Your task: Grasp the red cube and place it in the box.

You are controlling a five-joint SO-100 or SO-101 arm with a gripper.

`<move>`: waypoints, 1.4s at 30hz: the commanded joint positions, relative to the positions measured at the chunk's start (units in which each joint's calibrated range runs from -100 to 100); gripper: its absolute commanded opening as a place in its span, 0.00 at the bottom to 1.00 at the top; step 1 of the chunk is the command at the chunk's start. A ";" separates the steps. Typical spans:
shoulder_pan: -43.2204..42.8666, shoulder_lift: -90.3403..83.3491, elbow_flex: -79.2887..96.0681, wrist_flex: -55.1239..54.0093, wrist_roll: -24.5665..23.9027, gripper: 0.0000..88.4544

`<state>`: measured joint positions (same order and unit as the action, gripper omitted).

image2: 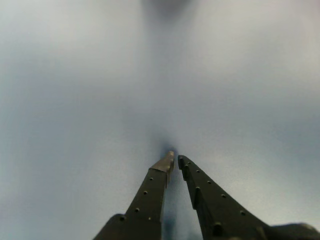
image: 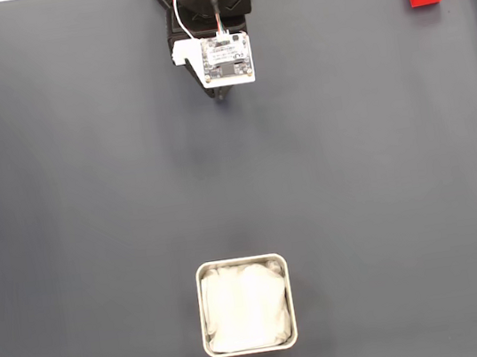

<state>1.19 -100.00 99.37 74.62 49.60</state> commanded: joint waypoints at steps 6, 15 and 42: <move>-0.12 0.00 0.45 1.28 -0.15 0.00; -0.05 0.00 0.45 1.28 -0.15 0.00; 0.16 8.75 -17.43 -15.77 -0.88 0.00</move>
<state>1.56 -96.09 92.31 64.12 49.06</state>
